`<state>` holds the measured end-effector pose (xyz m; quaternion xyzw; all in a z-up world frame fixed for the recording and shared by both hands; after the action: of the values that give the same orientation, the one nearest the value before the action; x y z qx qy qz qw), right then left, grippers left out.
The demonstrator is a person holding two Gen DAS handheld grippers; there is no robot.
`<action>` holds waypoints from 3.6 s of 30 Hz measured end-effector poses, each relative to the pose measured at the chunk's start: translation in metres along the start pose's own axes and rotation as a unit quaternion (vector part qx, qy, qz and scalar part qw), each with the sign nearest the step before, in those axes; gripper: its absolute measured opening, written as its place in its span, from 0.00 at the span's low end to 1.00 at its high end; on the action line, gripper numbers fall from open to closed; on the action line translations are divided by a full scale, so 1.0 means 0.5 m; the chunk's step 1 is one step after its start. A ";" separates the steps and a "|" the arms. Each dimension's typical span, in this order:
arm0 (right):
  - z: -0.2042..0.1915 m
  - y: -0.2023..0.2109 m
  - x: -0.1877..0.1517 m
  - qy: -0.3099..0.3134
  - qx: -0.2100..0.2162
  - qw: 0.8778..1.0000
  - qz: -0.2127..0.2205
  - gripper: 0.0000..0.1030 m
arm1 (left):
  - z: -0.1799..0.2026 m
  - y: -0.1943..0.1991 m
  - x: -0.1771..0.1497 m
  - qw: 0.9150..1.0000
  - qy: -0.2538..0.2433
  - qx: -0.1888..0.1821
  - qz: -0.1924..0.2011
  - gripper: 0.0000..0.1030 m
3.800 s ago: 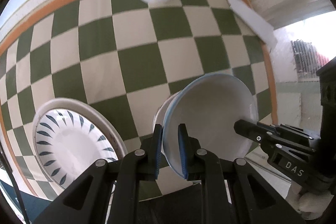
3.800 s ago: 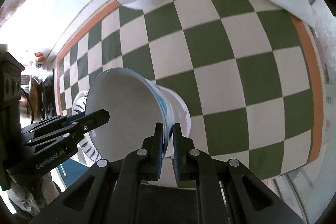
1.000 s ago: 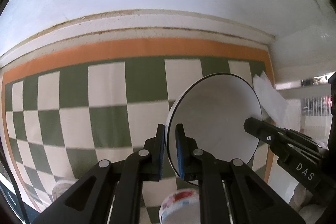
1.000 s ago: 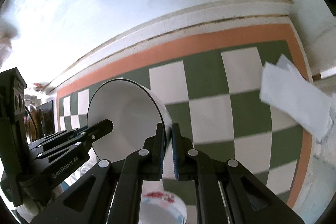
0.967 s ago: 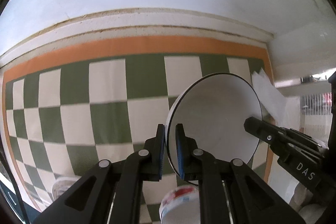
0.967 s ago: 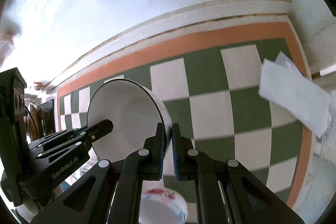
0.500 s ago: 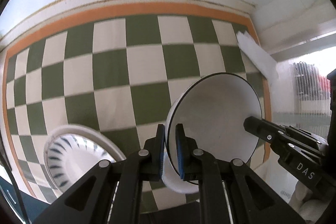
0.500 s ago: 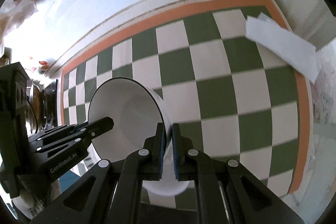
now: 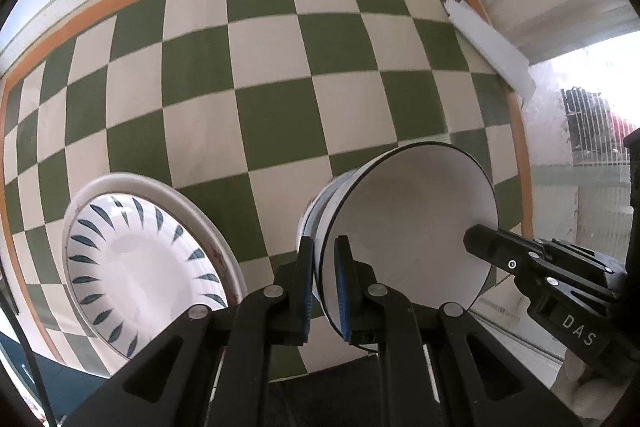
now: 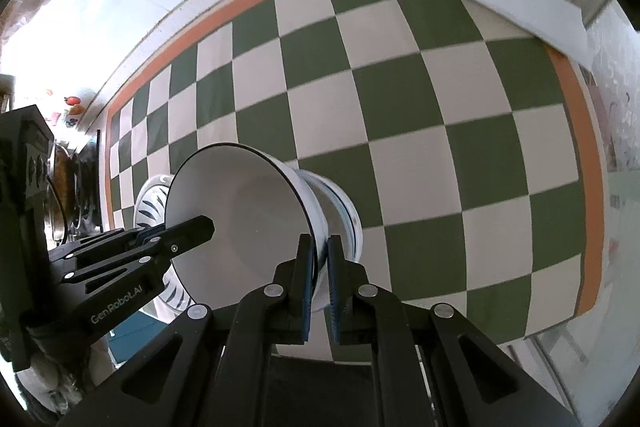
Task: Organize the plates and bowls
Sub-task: 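Lower the left gripper's bowl into the right gripper's bowls and open both grippers, then pull both grippers back from the bowl stack, then grip the rim of the bowl stack with both grippers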
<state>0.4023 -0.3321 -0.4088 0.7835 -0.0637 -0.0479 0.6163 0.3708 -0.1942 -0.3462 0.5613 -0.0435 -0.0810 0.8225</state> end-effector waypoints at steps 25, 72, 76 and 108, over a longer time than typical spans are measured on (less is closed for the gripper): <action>0.014 -0.053 -0.004 -0.018 0.006 0.999 -0.035 0.12 | -0.004 -0.035 -0.006 1.000 0.001 0.012 -0.018 0.13; -0.033 0.314 -0.189 0.027 -0.055 0.987 0.152 0.88 | 0.072 0.295 -0.152 0.987 -0.062 -0.007 0.147 0.93; -0.016 0.273 -0.167 0.009 -0.032 0.990 0.139 0.88 | 0.057 0.241 -0.119 0.991 -0.051 -0.029 0.122 0.93; 0.063 -0.214 -0.057 -0.139 0.191 0.970 -0.057 0.65 | -0.022 -0.155 0.067 0.982 0.072 -0.128 -0.115 0.50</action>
<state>0.3737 -0.3331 -0.5204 0.8746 -0.1113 -0.1784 0.4370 0.3991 -0.2177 -0.4229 0.4573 0.0917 -0.1392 0.8736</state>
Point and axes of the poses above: each gripper's, at about its wrist camera, not at the fingertips, and y roughly against the way its jaws point, z to its right, x to its top, the point moved 5 cm from there along -y, roughly the way its jaws point, and after that the axes turned 8 degrees about -x, right-handed, at the moved point
